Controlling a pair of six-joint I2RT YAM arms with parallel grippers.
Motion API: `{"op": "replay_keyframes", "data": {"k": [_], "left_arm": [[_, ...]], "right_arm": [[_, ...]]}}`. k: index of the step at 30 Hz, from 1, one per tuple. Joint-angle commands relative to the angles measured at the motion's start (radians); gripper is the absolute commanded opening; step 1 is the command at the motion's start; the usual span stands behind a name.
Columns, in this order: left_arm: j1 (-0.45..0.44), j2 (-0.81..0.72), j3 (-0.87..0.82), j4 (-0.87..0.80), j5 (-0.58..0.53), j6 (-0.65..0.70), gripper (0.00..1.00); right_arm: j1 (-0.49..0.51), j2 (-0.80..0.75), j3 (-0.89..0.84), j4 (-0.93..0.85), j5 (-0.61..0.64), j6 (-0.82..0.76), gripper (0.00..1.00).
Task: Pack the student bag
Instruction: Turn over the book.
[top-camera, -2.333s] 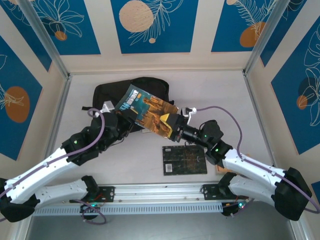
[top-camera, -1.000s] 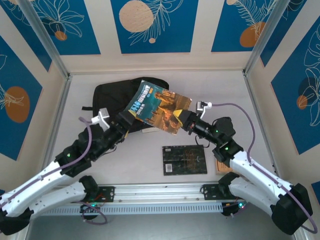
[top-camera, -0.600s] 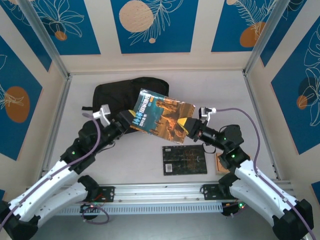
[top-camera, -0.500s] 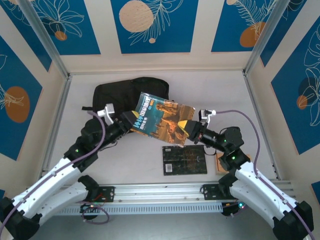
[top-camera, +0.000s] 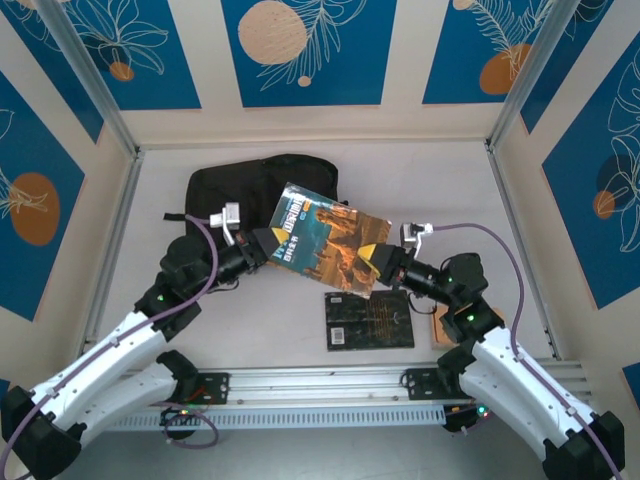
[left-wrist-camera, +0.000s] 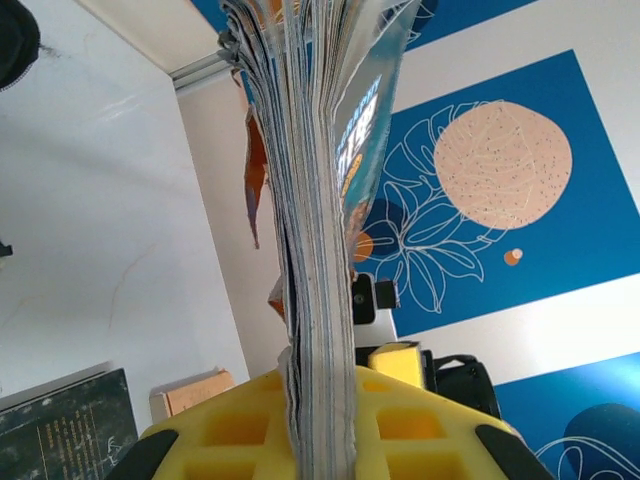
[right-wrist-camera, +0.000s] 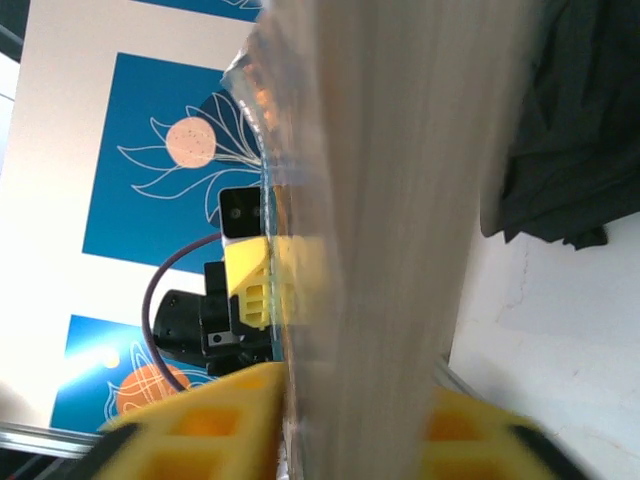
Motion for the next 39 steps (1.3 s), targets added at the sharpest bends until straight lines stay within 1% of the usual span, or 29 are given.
{"op": "replay_keyframes", "data": {"k": [1, 3, 5, 11, 16, 20, 21, 23, 25, 26, 27, 28, 29, 30, 31, 32, 33, 34, 36, 39], "left_arm": [[0.007, -0.009, -0.003, 0.081, 0.091, 0.016, 0.00], [0.007, -0.005, -0.003, 0.096, 0.097, 0.010, 0.00], [0.006, -0.003, -0.002, 0.103, 0.102, 0.010, 0.00], [0.006, 0.016, -0.008, 0.133, 0.114, -0.013, 0.00], [0.007, 0.019, -0.016, 0.138, 0.120, -0.027, 0.00], [0.007, 0.016, -0.022, 0.138, 0.120, -0.027, 0.00], [0.007, 0.016, -0.025, 0.138, 0.122, -0.028, 0.00], [0.007, 0.019, -0.026, 0.138, 0.122, -0.027, 0.00], [0.007, 0.017, -0.025, 0.115, 0.119, -0.016, 0.00], [0.007, 0.014, -0.019, 0.085, 0.112, -0.004, 0.00], [0.007, 0.005, -0.011, 0.041, 0.097, 0.018, 0.07], [0.008, -0.006, -0.004, -0.009, 0.074, 0.042, 0.19], [0.008, -0.015, 0.007, -0.065, 0.052, 0.072, 0.34], [0.010, -0.023, 0.025, -0.141, 0.025, 0.116, 0.53], [0.014, -0.030, 0.042, -0.204, 0.001, 0.165, 0.67], [0.016, -0.031, 0.061, -0.261, -0.027, 0.210, 0.73], [0.017, -0.025, 0.096, -0.356, -0.067, 0.258, 0.79], [0.023, -0.010, 0.131, -0.437, -0.100, 0.311, 0.83], [0.026, 0.046, 0.212, -0.576, -0.168, 0.400, 0.87], [0.026, 0.175, 0.343, -0.716, -0.240, 0.506, 0.91]], "right_arm": [[-0.032, -0.003, 0.053, 0.050, -0.002, -0.012, 0.57], [-0.053, 0.005, 0.054, 0.091, -0.022, 0.017, 0.61], [-0.066, 0.014, 0.051, 0.145, -0.036, 0.044, 0.61], [-0.074, 0.055, 0.048, 0.305, -0.028, 0.064, 0.52], [-0.073, 0.118, 0.055, 0.439, -0.029, 0.085, 0.44], [-0.066, 0.139, 0.078, 0.408, -0.048, 0.069, 0.41], [-0.063, 0.137, 0.084, 0.383, -0.052, 0.057, 0.39], [-0.061, 0.135, 0.097, 0.313, -0.060, 0.034, 0.31], [-0.062, 0.117, 0.106, 0.214, -0.058, -0.003, 0.16], [-0.062, 0.100, 0.107, 0.163, -0.046, -0.026, 0.11], [-0.065, 0.073, 0.109, 0.088, -0.027, -0.056, 0.05], [-0.071, 0.042, 0.111, 0.007, -0.005, -0.091, 0.01], [-0.077, 0.012, 0.111, -0.066, 0.017, -0.119, 0.00], [-0.086, -0.019, 0.112, -0.147, 0.044, -0.151, 0.00], [-0.097, -0.049, 0.114, -0.225, 0.065, -0.184, 0.00], [-0.105, -0.072, 0.119, -0.291, 0.079, -0.215, 0.00], [-0.116, -0.096, 0.124, -0.370, 0.102, -0.250, 0.00], [-0.124, -0.119, 0.131, -0.448, 0.128, -0.287, 0.00], [-0.135, -0.154, 0.151, -0.597, 0.190, -0.357, 0.00], [-0.144, -0.197, 0.179, -0.757, 0.272, -0.465, 0.00]]}}
